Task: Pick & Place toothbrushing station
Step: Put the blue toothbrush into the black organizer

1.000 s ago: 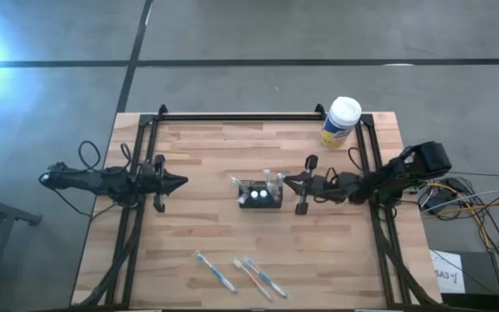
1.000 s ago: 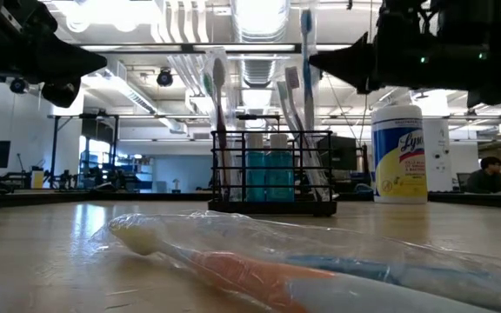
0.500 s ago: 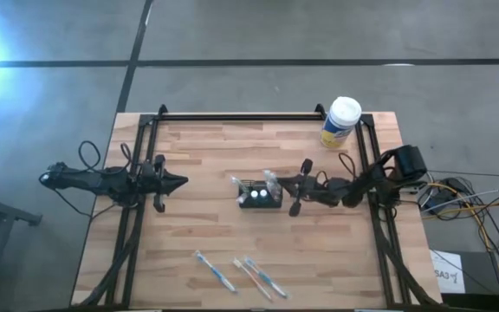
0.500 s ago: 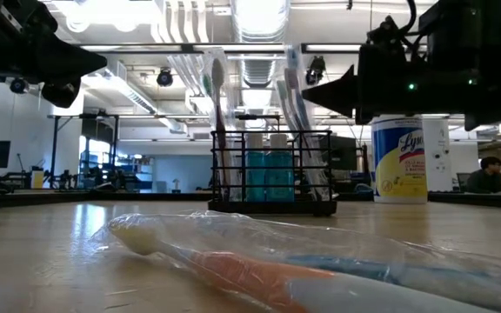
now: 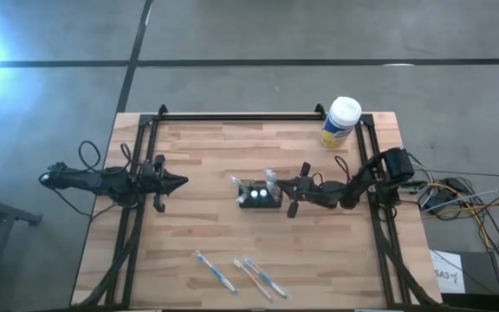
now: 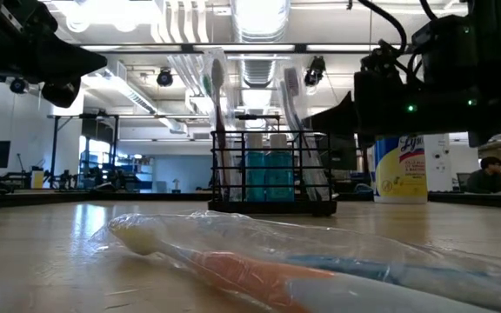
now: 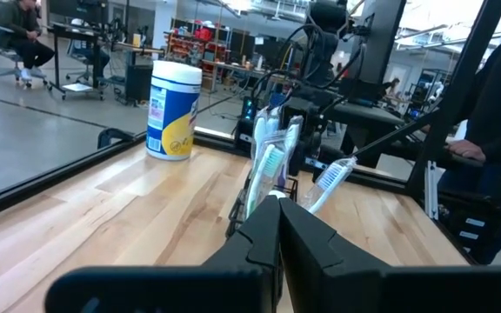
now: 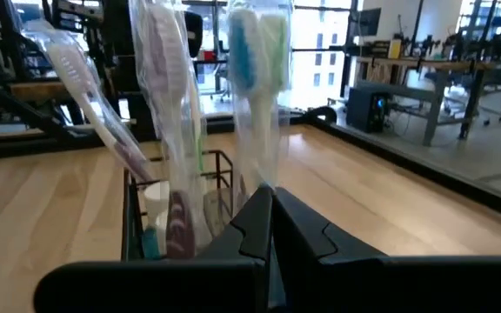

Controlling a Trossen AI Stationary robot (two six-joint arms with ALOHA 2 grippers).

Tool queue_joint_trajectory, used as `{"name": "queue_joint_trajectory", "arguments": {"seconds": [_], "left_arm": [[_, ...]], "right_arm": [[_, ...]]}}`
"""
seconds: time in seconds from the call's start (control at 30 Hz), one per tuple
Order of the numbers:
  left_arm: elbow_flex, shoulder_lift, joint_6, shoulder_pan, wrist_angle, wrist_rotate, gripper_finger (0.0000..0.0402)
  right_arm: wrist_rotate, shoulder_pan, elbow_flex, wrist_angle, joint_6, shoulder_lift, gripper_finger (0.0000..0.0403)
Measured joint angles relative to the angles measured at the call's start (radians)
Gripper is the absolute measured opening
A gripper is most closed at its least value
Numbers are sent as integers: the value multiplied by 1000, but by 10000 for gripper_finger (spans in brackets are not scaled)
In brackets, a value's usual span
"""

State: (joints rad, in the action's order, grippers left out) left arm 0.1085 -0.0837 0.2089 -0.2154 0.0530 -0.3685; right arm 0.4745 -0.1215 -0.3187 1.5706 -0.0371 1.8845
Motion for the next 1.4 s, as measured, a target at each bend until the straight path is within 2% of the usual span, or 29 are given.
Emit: {"name": "queue_joint_trajectory", "arguments": {"seconds": [0.2,0.57,0.77,1.03,1.4], "left_arm": [[0,0,0,0,0,0,14],[0,0,9,0,-1,0,14],[0,0,9,0,-1,2,14],[0,0,2,0,-1,4,14],[0,0,-7,0,0,10,14]], "right_arm": [[0,-1,0,4,-43,25,8],[-8,-7,2,-30,-64,-25,14],[-7,-30,-1,-30,-73,-35,64],[0,-46,-3,-82,-43,-146,131],[0,-65,-3,-375,-39,-379,155]]}}
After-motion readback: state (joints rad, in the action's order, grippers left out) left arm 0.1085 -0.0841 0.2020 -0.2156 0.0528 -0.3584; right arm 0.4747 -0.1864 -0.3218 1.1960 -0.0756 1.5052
